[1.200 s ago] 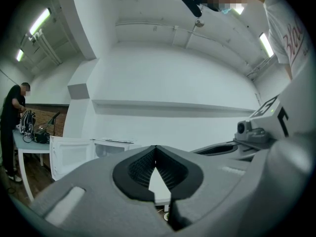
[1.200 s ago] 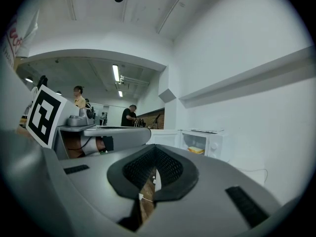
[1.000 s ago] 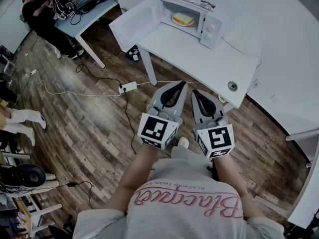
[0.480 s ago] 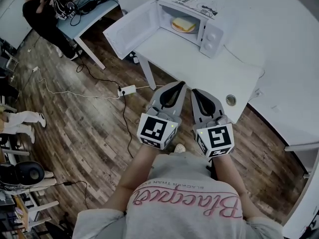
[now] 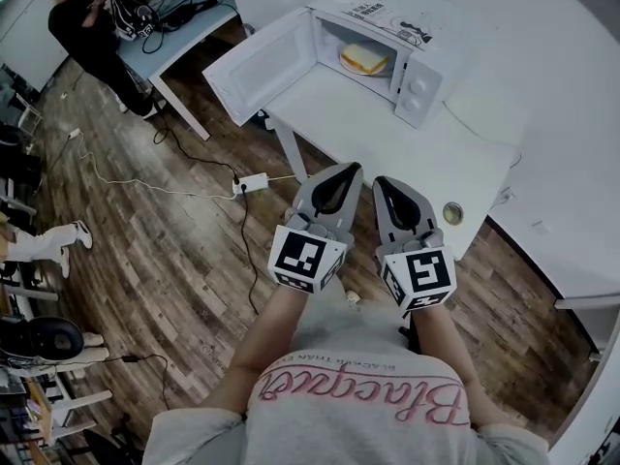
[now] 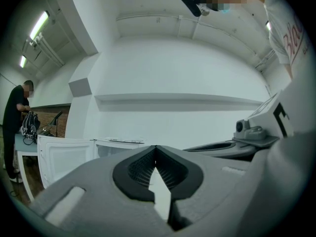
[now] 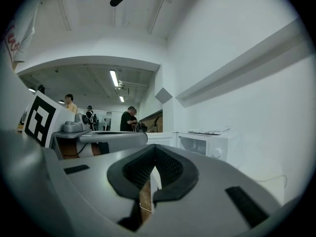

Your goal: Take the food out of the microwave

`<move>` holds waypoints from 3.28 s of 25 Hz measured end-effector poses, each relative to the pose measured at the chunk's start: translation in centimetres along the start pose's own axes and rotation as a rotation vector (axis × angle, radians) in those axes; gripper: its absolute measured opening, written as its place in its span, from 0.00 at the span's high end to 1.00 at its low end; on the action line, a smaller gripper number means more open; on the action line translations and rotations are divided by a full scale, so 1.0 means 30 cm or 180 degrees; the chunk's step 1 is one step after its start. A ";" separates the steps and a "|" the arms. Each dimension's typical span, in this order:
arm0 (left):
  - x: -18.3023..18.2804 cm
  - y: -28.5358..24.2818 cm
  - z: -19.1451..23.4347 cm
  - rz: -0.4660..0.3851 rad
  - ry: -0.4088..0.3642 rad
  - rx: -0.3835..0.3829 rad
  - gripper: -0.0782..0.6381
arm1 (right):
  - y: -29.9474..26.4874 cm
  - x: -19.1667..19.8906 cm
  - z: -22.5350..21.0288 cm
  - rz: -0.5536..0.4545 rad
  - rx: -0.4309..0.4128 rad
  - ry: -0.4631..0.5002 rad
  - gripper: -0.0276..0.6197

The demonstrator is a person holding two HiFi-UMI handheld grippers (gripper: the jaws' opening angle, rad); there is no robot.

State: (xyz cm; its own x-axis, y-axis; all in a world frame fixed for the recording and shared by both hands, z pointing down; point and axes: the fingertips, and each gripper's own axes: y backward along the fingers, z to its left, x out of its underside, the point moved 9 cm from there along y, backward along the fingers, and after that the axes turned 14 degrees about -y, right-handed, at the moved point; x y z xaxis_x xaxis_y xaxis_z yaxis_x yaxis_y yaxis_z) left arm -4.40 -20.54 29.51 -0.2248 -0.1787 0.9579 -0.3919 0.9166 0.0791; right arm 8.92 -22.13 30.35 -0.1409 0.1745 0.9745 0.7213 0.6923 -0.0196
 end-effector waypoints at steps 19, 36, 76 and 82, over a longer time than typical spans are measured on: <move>0.145 -0.334 0.269 -0.0010 -0.0041 0.0146 0.88 | -0.360 -0.027 -0.192 0.0092 0.0181 0.0015 0.94; 0.365 -0.705 0.576 0.0351 0.0617 0.0454 0.84 | -0.773 -0.067 -0.389 0.0203 0.0331 0.0048 0.94; 1.060 -1.200 0.808 0.1483 0.4060 0.0076 0.67 | -1.100 0.115 -0.624 0.0699 0.0872 -0.0208 0.94; 1.047 -1.195 0.815 0.1560 0.4210 0.0001 0.76 | -1.102 0.118 -0.621 0.0720 0.0851 -0.0191 0.94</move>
State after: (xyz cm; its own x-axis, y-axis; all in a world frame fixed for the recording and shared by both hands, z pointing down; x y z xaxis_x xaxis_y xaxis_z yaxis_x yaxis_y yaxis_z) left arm -19.22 -67.77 50.02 0.6554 0.6169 0.4356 -0.5194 0.7870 -0.3330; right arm -2.77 -57.44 38.62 -0.0433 0.3796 0.9241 0.5370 0.7889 -0.2989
